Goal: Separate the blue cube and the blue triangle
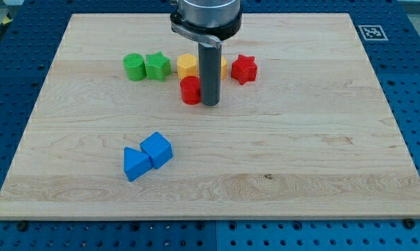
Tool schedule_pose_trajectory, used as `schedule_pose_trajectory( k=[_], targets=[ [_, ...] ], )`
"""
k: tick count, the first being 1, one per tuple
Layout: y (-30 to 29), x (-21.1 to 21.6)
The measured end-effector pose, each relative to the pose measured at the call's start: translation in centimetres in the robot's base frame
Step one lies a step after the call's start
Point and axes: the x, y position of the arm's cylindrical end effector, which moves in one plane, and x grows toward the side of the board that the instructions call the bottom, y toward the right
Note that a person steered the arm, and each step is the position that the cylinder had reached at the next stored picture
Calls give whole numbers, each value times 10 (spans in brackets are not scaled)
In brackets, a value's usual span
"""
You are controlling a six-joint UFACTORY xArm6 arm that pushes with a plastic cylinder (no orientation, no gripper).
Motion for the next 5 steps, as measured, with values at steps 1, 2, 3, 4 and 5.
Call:
schedule_pose_trajectory(
  k=[1,2,3,4,5],
  targets=[
    [16,22],
    [0,43],
    [-60,43],
    [-127,43],
    [-172,80]
  ],
)
